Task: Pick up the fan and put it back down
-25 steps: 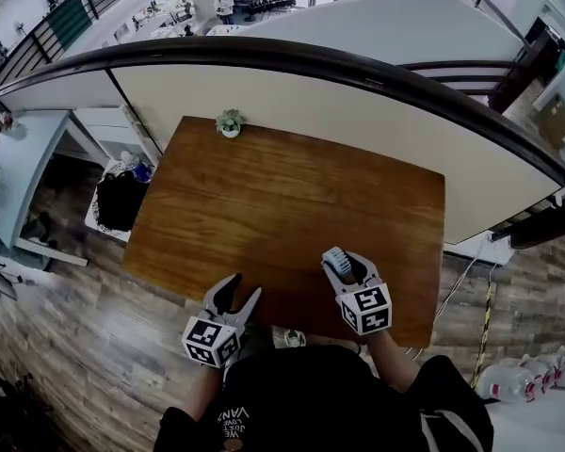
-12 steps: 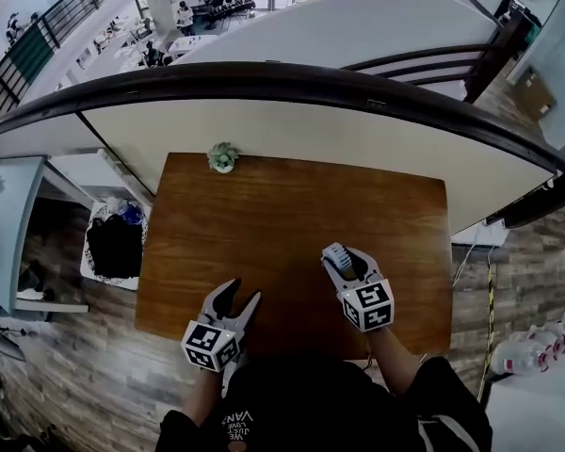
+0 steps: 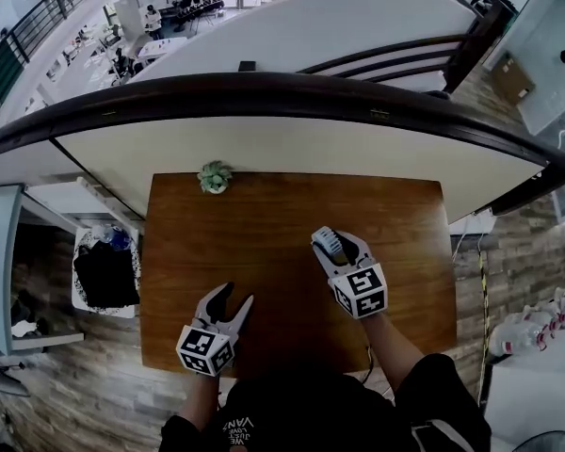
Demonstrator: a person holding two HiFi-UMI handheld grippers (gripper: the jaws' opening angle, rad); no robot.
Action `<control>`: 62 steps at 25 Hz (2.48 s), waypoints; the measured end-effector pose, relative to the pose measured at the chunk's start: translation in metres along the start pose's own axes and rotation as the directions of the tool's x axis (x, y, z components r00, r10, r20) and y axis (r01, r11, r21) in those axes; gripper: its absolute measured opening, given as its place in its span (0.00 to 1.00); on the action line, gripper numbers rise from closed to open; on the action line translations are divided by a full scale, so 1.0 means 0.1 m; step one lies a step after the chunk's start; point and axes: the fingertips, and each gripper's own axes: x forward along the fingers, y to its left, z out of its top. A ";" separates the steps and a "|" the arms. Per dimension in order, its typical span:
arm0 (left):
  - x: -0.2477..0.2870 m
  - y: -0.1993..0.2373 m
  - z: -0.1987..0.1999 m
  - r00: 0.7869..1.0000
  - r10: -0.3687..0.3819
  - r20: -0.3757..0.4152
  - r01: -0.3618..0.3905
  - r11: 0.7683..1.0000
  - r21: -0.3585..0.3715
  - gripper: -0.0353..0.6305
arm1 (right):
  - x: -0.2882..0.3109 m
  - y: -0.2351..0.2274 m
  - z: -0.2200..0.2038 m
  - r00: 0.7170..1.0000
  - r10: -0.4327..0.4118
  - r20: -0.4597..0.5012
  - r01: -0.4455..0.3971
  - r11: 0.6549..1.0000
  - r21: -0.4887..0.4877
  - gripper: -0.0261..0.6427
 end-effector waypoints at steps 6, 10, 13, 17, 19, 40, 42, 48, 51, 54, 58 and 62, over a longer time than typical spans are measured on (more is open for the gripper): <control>0.07 0.31 -0.01 1.000 -0.016 -0.020 0.016 1.000 -0.022 0.36 | 0.42 -0.15 0.24 0.999 -0.039 0.018 0.039 0.999 0.001 0.32; 0.14 0.51 -0.01 0.999 -0.021 -0.031 0.020 0.999 -0.033 0.36 | 0.72 -0.27 0.36 0.998 -0.057 0.031 0.057 0.998 0.012 0.32; 0.19 0.65 -0.01 0.999 -0.024 -0.034 0.023 0.999 -0.038 0.36 | 0.92 -0.38 0.39 0.997 -0.070 0.032 0.069 0.997 0.030 0.32; 0.25 0.84 -0.05 0.999 -0.020 -0.041 0.018 0.999 -0.051 0.36 | 1.14 -0.52 0.43 0.995 -0.090 0.029 0.089 0.995 0.039 0.32; 0.27 0.93 -0.06 0.999 -0.016 -0.045 0.013 0.998 -0.061 0.36 | 1.24 -0.59 0.45 0.994 -0.101 0.030 0.100 0.994 0.048 0.32; 0.64 1.25 -0.03 0.998 -0.047 -0.044 0.043 0.995 -0.087 0.35 | 1.99 -0.78 0.56 0.998 -0.046 0.050 0.043 0.998 0.055 0.32; 0.65 1.22 -0.05 0.998 -0.054 -0.042 0.050 0.994 -0.092 0.35 | 2.01 -0.77 0.53 0.998 -0.043 0.040 0.041 0.998 0.048 0.32; 0.63 1.19 -0.06 0.998 -0.057 -0.040 0.053 0.994 -0.099 0.35 | 2.06 -0.76 0.50 0.999 -0.033 0.037 0.032 0.999 0.041 0.33; 0.60 1.18 -0.07 0.998 -0.052 -0.041 0.048 0.994 -0.103 0.35 | 2.08 -0.77 0.51 0.999 -0.035 0.032 0.034 0.998 0.044 0.33; 0.56 1.17 -0.07 0.998 -0.054 -0.041 0.050 0.994 -0.098 0.35 | 2.05 -0.77 0.54 0.998 -0.042 0.036 0.040 0.998 0.056 0.34; 0.52 1.17 -0.01 0.998 -0.048 -0.032 0.045 0.996 -0.081 0.35 | 1.94 -0.76 0.58 0.997 -0.053 0.054 0.049 0.996 0.069 0.36; 0.47 1.13 0.03 0.999 -0.036 -0.014 0.035 0.997 -0.070 0.35 | 1.76 -0.74 0.66 0.994 -0.067 0.087 0.060 0.995 0.076 0.37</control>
